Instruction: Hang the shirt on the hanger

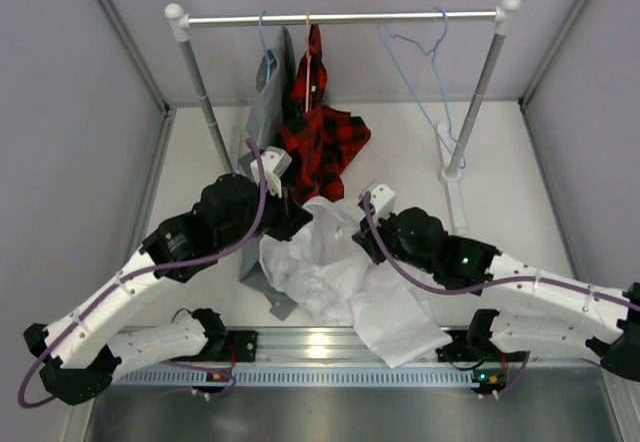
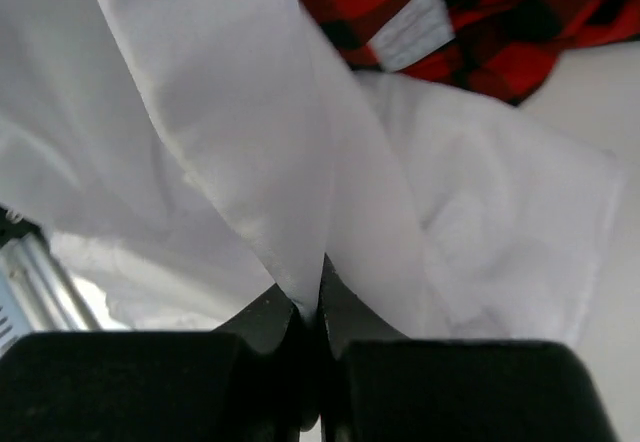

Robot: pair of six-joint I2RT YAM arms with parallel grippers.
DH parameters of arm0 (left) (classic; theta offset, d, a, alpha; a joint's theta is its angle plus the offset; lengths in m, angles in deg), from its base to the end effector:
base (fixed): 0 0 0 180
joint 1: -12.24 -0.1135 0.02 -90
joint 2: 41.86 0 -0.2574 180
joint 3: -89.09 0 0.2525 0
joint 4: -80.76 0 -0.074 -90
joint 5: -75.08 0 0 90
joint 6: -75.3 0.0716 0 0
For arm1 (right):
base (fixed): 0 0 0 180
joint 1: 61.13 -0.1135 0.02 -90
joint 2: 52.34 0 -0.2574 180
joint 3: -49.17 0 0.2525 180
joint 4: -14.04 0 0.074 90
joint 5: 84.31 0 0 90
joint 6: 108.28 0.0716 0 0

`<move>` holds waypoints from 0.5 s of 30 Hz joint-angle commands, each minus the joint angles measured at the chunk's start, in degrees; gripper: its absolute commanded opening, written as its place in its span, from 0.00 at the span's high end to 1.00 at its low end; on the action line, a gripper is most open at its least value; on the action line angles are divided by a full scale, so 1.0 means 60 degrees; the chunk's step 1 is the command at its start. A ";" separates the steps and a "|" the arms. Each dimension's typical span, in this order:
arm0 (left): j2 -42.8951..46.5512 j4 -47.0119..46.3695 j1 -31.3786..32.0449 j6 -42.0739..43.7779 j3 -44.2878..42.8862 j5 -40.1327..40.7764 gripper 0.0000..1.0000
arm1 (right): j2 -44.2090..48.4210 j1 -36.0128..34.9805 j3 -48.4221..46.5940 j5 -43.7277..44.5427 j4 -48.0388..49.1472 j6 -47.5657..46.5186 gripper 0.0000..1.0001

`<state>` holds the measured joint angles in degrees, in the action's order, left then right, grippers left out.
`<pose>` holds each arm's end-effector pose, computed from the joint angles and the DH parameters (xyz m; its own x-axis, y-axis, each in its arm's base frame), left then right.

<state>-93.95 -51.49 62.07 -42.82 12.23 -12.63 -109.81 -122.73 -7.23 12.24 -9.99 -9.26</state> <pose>0.1474 -0.1702 0.3656 -0.5708 -0.0539 -0.8193 0.5338 0.7339 -0.4202 0.1334 0.2296 0.2642 -0.3286 -0.2802 -0.9020 -0.7829 0.6149 0.0942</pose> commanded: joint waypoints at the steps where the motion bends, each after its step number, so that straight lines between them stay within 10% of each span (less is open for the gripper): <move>1: -0.0310 0.0571 0.0031 0.1180 -0.1821 -0.0833 1.00 | 0.1238 -0.0133 -0.1662 0.2539 -0.0626 -0.0096 1.00; 8: -0.1482 0.1336 0.0031 0.2416 -0.3705 -0.2197 1.00 | 0.2503 -0.0133 -0.4843 0.4092 -0.4434 0.0531 1.00; 15: -0.2391 -0.0713 0.0031 0.2109 -0.1686 -0.3311 1.00 | 0.2780 -0.0133 -0.3268 0.3438 -0.6943 0.2451 1.00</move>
<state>-105.95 -53.19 62.96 -30.71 -2.35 -30.58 -93.44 -123.61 -32.17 31.47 -39.67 -0.23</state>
